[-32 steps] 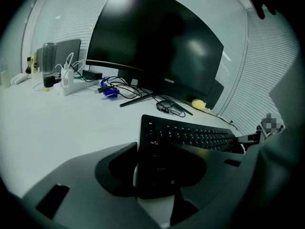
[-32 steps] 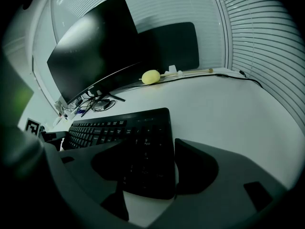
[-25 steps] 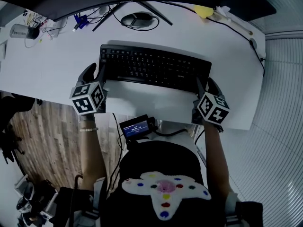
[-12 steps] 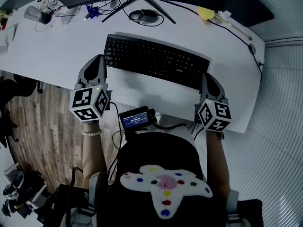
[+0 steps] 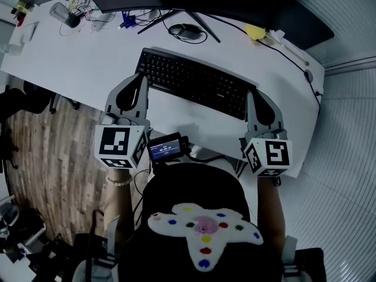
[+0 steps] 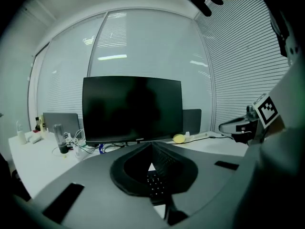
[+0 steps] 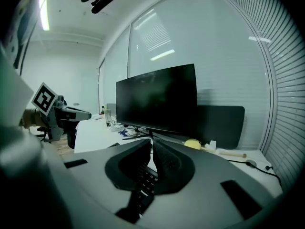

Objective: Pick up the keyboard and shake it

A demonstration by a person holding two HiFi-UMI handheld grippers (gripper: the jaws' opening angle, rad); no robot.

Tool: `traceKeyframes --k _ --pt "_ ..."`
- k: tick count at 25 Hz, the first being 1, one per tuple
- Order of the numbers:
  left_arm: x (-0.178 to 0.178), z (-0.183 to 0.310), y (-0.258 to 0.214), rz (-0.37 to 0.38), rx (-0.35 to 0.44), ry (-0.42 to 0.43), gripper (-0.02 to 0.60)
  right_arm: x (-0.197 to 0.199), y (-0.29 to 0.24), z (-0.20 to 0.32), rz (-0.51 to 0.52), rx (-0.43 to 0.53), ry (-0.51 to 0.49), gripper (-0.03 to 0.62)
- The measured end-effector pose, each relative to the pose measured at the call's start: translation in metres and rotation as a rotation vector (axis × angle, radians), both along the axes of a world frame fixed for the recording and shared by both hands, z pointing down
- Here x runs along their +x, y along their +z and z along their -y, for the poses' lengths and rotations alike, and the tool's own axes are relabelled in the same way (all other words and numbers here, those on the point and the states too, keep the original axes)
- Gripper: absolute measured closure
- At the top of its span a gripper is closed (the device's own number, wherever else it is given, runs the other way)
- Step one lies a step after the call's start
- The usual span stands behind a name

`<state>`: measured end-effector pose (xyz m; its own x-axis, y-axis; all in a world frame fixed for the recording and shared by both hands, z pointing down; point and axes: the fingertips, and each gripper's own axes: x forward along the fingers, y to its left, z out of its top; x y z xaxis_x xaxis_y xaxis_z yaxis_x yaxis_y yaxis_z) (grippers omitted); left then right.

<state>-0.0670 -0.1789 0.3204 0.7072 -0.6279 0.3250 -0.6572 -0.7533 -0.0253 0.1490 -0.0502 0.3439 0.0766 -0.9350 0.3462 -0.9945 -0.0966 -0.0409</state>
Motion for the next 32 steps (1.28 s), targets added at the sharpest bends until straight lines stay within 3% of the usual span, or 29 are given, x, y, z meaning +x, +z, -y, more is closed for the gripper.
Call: traceKeyframes --k 11,15,32 --pt "0.007 -0.028 -0.038 0.0 0.11 0.028 0.565 -0.02 -0.042 0.004 -0.007 0.095 -0.092 0.551" --pt "0.011 -0.033 -0.043 0.004 0.121 0.041 0.565 -0.028 -0.048 0.01 -0.03 0.116 -0.137 0.553" --pt "0.0 -0.04 -0.044 -0.005 0.131 0.014 0.565 -0.042 -0.053 0.008 -0.042 0.123 -0.166 0.554"
